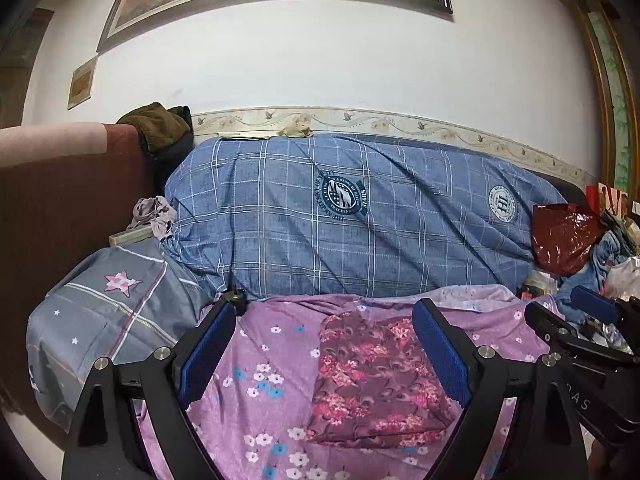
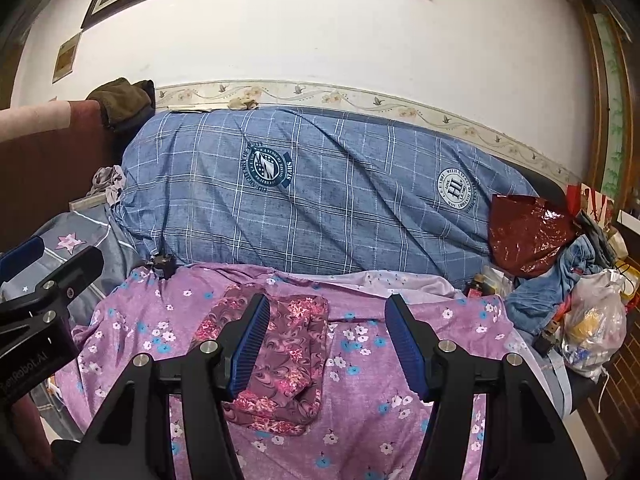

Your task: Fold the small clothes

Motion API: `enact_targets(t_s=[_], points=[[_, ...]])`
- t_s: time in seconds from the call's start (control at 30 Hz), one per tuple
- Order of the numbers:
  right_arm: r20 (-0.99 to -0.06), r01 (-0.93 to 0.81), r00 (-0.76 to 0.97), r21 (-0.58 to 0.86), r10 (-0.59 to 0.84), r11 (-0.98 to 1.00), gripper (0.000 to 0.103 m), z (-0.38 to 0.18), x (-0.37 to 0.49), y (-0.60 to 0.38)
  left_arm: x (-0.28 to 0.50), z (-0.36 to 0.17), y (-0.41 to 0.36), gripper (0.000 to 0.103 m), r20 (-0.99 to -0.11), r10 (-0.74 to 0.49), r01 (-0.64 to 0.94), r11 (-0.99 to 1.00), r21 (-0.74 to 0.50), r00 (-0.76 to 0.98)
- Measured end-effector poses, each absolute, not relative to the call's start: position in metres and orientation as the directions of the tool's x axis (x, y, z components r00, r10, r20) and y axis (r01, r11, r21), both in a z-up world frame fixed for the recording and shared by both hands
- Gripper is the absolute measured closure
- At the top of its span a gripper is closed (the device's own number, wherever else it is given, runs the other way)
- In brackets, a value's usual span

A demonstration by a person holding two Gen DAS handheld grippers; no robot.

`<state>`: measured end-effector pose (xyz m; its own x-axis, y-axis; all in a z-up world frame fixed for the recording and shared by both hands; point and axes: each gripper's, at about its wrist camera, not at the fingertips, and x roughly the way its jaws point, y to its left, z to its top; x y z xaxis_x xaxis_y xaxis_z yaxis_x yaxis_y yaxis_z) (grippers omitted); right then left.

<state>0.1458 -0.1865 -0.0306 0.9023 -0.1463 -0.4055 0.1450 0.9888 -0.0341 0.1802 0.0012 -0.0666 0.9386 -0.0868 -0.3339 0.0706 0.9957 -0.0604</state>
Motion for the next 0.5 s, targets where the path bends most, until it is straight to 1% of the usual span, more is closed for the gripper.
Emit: enact_targets(t_s=[0.3, 0.5], points=[[-0.415, 0.135, 0.899, -0.045, -0.141, 0.990, 0.041, -0.034, 0.155, -0.180, 0.189, -0.069, 0.004, 0.012, -0.336, -0.079, 0.057, 0.995, -0.077, 0.939], [-0.437, 0.120, 0.891, -0.040, -0.125, 0.992, 0.041, -0.042, 0.170, -0.178, 0.204, -0.077, 0.011, 0.012, -0.326, -0.103, 0.064, 0.990, -0.126, 0.940]])
